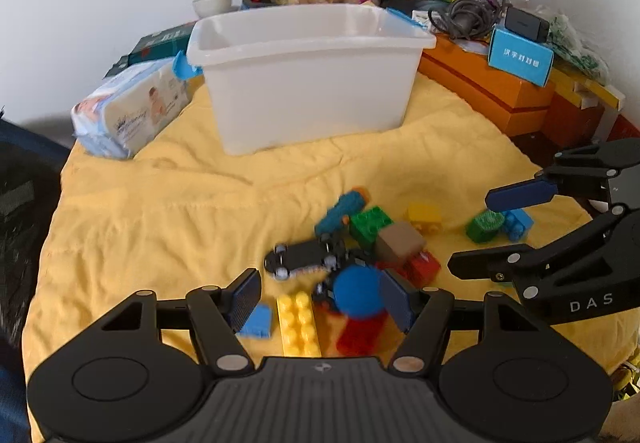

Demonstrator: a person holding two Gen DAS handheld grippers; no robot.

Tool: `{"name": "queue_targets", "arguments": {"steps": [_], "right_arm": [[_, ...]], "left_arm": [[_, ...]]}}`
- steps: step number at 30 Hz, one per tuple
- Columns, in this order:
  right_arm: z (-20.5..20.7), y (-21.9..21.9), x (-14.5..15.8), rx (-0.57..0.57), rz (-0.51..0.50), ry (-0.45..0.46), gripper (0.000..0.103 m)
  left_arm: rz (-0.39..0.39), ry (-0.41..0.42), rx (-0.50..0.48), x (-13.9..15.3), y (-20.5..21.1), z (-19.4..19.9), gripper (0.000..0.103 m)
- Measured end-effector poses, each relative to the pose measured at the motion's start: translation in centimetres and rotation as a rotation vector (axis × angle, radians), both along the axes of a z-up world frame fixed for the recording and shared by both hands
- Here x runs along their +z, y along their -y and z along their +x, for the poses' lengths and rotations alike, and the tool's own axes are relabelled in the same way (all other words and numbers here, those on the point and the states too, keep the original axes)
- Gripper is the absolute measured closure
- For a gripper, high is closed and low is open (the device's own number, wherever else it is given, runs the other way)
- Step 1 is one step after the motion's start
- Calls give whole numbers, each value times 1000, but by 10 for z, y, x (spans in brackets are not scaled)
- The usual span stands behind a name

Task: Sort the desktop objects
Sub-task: 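Return both open tools to the toy pile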

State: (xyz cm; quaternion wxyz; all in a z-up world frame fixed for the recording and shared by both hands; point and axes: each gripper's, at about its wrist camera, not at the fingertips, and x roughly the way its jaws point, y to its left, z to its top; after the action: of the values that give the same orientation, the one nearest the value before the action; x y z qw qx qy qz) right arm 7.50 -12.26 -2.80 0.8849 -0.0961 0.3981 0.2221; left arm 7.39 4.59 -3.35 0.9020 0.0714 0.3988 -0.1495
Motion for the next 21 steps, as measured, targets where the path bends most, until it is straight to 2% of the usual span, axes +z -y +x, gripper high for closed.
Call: {"name": "queue_targets", "arguments": {"steps": [3, 6, 8, 10, 13, 19, 21], "right_arm": [[-10, 0, -4, 11, -2, -15, 34], [-15, -2, -10, 19, -6, -31, 35], [-19, -4, -16, 34, -15, -52, 41], [-20, -6, -21, 37, -26, -65, 60], [-18, -9, -26, 45, -18, -91, 65], [-13, -22, -22, 66, -28, -62, 65], [-10, -23, -23, 49, -28, -65, 65]], "left_arm": [[8, -44, 21, -6, 0, -8, 34], [-17, -60, 32, -10, -2, -19, 34], [-26, -57, 33, -11, -1, -24, 34], [-30, -65, 18, -13, 1, -27, 34], [-20, -67, 1, -15, 3, -28, 34], [-32, -70, -21, -15, 0, -15, 34], [-44, -75, -52, -16, 1, -11, 38]]}}
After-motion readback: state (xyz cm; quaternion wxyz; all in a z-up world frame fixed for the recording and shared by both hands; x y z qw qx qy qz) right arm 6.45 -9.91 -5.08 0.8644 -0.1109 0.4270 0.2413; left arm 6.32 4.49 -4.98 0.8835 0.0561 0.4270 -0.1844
